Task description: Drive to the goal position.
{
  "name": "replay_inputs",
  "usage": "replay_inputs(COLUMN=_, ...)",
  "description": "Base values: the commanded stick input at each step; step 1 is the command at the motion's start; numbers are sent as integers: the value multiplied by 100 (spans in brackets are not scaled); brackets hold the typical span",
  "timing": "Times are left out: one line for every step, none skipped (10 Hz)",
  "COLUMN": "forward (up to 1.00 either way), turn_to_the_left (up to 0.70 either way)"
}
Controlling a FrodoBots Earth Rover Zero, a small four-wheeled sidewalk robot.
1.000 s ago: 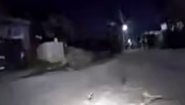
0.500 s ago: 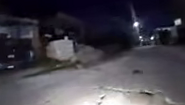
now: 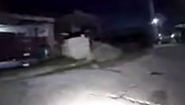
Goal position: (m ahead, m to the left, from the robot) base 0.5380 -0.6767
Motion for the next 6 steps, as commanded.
replay_inputs(forward=98, turn_to_the_left=38)
replay_inputs(forward=98, turn_to_the_left=38)
replay_inputs(forward=98, turn_to_the_left=38)
replay_inputs(forward=98, turn_to_the_left=38)
replay_inputs(forward=98, turn_to_the_left=38)
replay_inputs(forward=98, turn_to_the_left=38)
